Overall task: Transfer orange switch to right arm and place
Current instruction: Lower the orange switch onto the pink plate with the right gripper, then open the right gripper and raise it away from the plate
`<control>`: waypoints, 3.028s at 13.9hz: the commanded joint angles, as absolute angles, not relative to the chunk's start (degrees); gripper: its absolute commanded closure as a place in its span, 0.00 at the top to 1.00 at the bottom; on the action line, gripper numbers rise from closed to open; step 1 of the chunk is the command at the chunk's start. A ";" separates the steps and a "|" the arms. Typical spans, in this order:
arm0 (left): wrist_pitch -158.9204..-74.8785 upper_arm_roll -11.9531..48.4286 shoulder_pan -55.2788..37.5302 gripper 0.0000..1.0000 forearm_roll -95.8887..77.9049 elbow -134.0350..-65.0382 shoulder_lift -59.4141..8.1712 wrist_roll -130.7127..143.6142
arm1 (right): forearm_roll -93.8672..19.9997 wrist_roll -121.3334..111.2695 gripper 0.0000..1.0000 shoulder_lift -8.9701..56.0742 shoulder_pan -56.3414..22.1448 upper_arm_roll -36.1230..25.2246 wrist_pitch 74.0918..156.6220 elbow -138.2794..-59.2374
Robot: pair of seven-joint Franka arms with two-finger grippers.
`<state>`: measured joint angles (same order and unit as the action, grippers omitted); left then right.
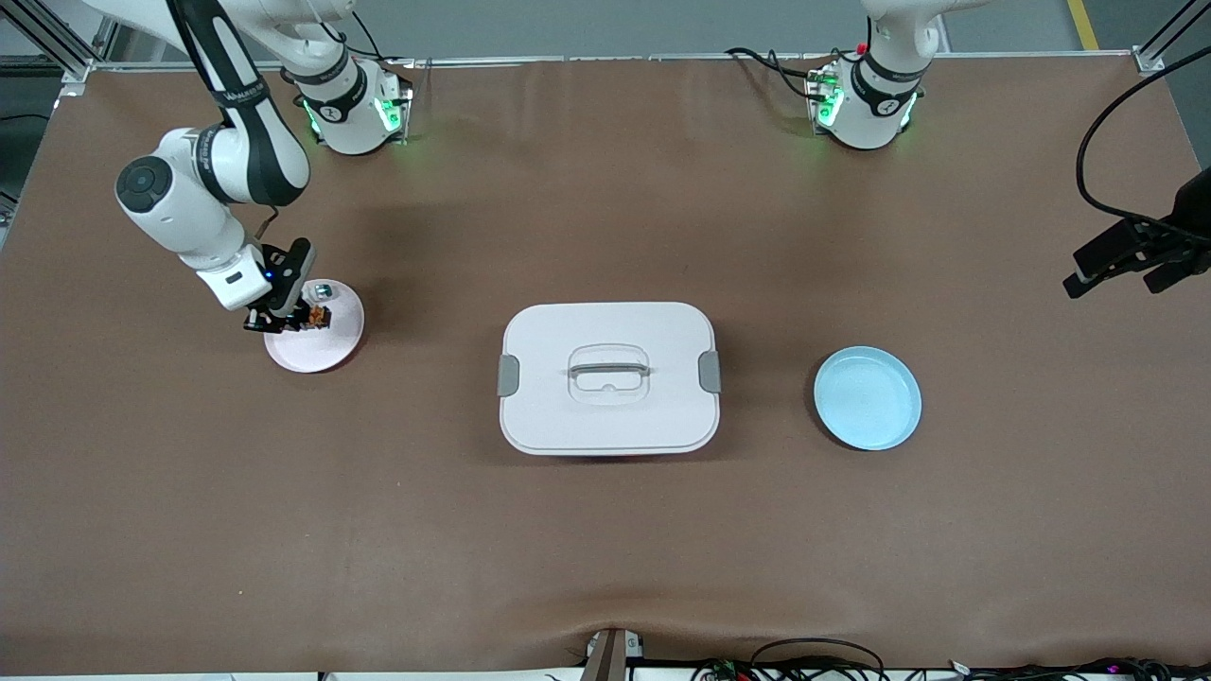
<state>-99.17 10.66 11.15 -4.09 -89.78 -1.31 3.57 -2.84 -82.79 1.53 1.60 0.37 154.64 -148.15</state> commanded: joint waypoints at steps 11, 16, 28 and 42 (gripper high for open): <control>-94.93 -4.22 -5.27 1.00 -0.70 -87.00 -1.94 3.43 | -2.29 -85.34 0.00 11.85 2.99 1.23 171.46 -151.70; -95.27 -1.93 -3.34 1.00 -0.88 -94.55 4.29 3.25 | -3.34 -84.03 0.93 14.59 3.78 1.41 174.20 -151.44; -95.01 -1.76 -3.69 1.00 -0.79 -94.48 5.19 2.63 | -3.51 -76.55 1.00 5.99 2.90 4.57 153.85 -144.86; -93.52 -1.85 -3.78 1.00 -0.09 -91.58 2.72 -2.72 | -2.46 -31.78 1.00 2.37 3.25 4.22 107.76 -109.44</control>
<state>-94.67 -2.31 -4.31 -1.26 -93.10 3.34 -0.85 -3.06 -39.24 0.43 2.31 3.85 110.04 -113.49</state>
